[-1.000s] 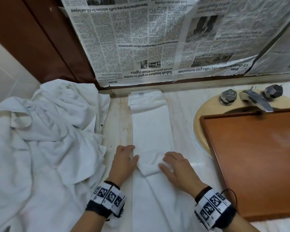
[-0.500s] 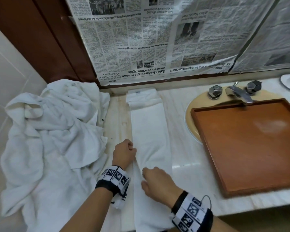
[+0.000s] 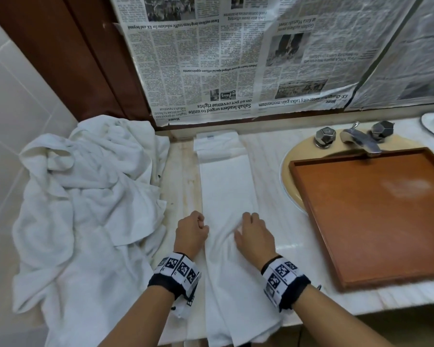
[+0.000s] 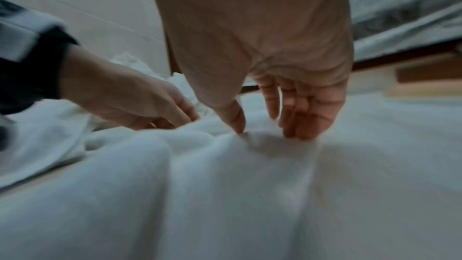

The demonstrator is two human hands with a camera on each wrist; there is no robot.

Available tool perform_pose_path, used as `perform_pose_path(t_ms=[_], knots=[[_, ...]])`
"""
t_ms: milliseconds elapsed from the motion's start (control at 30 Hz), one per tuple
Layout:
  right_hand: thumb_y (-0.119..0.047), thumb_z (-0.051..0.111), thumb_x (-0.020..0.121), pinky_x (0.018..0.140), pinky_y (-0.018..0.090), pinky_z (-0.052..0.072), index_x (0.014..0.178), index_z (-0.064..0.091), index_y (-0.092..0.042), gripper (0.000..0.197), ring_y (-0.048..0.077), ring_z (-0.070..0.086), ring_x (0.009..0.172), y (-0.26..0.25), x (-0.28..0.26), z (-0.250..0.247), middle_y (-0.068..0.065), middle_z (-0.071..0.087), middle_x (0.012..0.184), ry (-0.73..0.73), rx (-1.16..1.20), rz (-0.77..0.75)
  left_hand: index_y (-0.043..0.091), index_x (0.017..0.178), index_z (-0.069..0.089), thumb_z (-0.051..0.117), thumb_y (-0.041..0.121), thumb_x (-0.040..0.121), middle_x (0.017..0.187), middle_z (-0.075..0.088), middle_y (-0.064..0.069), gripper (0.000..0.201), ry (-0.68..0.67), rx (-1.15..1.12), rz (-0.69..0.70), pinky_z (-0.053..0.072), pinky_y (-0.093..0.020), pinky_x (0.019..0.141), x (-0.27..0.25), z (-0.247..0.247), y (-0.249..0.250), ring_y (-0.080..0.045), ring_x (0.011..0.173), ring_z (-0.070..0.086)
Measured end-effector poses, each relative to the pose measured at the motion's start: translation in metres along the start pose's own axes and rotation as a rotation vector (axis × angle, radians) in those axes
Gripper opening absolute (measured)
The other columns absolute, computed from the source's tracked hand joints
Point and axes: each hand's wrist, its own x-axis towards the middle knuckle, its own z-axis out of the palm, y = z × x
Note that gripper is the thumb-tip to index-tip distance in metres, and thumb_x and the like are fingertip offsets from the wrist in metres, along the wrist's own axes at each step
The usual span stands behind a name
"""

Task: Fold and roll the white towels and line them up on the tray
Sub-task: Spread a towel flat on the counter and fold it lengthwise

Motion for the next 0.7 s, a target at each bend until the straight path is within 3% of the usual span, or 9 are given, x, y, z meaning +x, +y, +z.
perform_pose_path(t_ms=[200, 333, 400, 500, 633, 700], knots=[[-0.005, 0.04, 0.098, 0.069, 0.025, 0.028, 0.109, 0.053, -0.007, 0.017, 0.025, 0.055, 0.096, 0.021, 0.017, 0.012, 0.007, 0.054, 0.108, 0.025, 0.025, -0.022, 0.012, 0.105, 0.062, 0.055, 0.01, 0.09, 0.093, 0.068, -0.004, 0.017, -0.002, 0.073, -0.011, 0.051, -0.032, 0.078, -0.001, 0.001, 0.007, -0.022, 0.088, 0.062], [-0.014, 0.044, 0.098, 0.068, 0.028, 0.032, 0.09, 0.046, -0.014, 0.009, 0.019, 0.045, 0.08, 0.03, 0.022, -0.002, 0.0, 0.047, 0.092, 0.014, 0.064, -0.008, 0.012, 0.104, 0.061, 0.05, 0.007, 0.089, 0.089, 0.067, -0.004, 0.019, -0.007, 0.096, 0.014, 0.053, -0.04, 0.082, 0.0, 0.002, 0.008, -0.023, 0.087, 0.062], [-0.018, 0.047, 0.096, 0.066, 0.029, 0.034, 0.087, 0.046, -0.014, 0.01, 0.019, 0.047, 0.079, 0.034, 0.024, -0.008, -0.001, 0.048, 0.089, 0.008, 0.057, 0.024, 0.013, 0.104, 0.061, 0.049, 0.006, 0.089, 0.089, 0.067, -0.004, 0.02, -0.024, 0.102, 0.026, 0.053, -0.04, 0.081, -0.001, 0.002, 0.009, -0.023, 0.087, 0.062], [-0.015, 0.047, 0.092, 0.055, 0.027, 0.028, 0.087, 0.044, -0.013, 0.006, 0.02, 0.045, 0.077, 0.031, 0.023, -0.008, -0.001, 0.047, 0.09, -0.031, -0.018, 0.053, 0.013, 0.105, 0.061, 0.048, 0.008, 0.09, 0.092, 0.066, -0.004, 0.02, -0.018, 0.111, 0.028, 0.052, -0.039, 0.08, -0.002, 0.005, 0.009, -0.023, 0.088, 0.061], [-0.012, 0.047, 0.092, 0.068, 0.029, 0.035, 0.1, 0.047, -0.013, 0.007, 0.021, 0.045, 0.085, 0.031, 0.022, -0.006, 0.002, 0.05, 0.102, 0.008, -0.037, 0.04, 0.014, 0.107, 0.06, 0.06, 0.016, 0.092, 0.096, 0.063, -0.001, 0.015, -0.002, 0.034, 0.041, 0.051, -0.035, 0.079, -0.002, 0.005, 0.0, -0.021, 0.09, 0.061], [-0.014, 0.049, 0.089, 0.075, 0.032, 0.04, 0.104, 0.055, -0.01, 0.016, 0.024, 0.052, 0.092, 0.032, 0.027, -0.003, 0.004, 0.054, 0.105, 0.125, 0.003, -0.043, 0.016, 0.116, 0.057, 0.067, 0.029, 0.091, 0.108, 0.058, 0.0, 0.03, 0.022, -0.003, 0.095, 0.046, -0.031, 0.081, 0.0, 0.005, -0.005, -0.02, 0.098, 0.058]])
